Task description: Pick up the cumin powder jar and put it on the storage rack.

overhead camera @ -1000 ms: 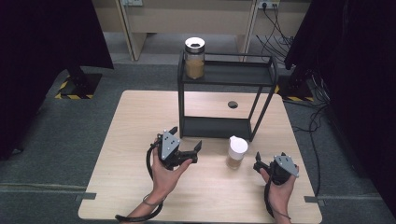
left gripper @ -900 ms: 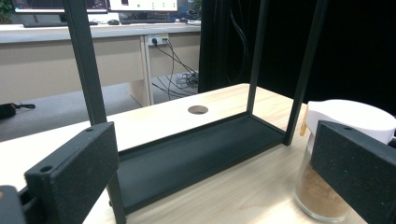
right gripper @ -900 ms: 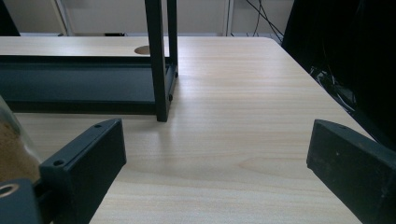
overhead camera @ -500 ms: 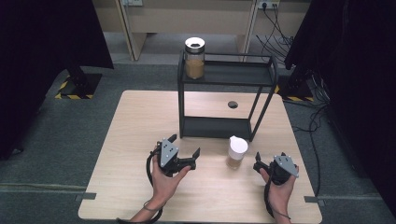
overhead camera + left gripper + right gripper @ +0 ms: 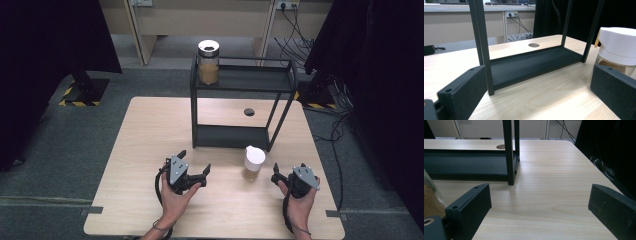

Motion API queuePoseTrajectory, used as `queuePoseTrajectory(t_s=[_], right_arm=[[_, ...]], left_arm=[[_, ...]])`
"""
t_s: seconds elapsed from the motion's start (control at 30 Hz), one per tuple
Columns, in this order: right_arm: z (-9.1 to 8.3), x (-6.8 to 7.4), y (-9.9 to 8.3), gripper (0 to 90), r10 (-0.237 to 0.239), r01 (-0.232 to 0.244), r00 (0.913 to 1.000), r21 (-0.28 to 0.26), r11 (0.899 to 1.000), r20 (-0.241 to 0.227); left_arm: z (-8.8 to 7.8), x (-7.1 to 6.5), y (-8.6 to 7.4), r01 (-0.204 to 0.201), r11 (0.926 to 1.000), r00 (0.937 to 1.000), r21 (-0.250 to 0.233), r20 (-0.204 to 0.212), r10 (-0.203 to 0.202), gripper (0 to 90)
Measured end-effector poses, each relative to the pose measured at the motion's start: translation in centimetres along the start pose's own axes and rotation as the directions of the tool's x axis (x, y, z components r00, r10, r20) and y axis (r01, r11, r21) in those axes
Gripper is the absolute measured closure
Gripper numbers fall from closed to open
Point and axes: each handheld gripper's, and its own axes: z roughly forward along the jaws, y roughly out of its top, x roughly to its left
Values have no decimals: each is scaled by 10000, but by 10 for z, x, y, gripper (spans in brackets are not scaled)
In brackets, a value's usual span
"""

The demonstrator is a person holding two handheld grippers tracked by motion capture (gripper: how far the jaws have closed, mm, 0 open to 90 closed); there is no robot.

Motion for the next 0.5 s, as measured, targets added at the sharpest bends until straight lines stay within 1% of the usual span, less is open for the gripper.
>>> queuePoseTrajectory(t_s=[0.17,0.27,0.5], right_arm=[[0,0,0,47,-23,23,10000,-8,10000,1],[0,0,0,47,-36,36,10000,-14,10000,3],[0,1,-1,47,-68,68,10000,-27,10000,12]], left_arm=[[0,0,-4,25,9998,10000,211,-22,-24,7],[1,1,-7,119,9991,9999,410,28,-120,8],[2,2,-15,245,9974,9995,685,170,-257,16]])
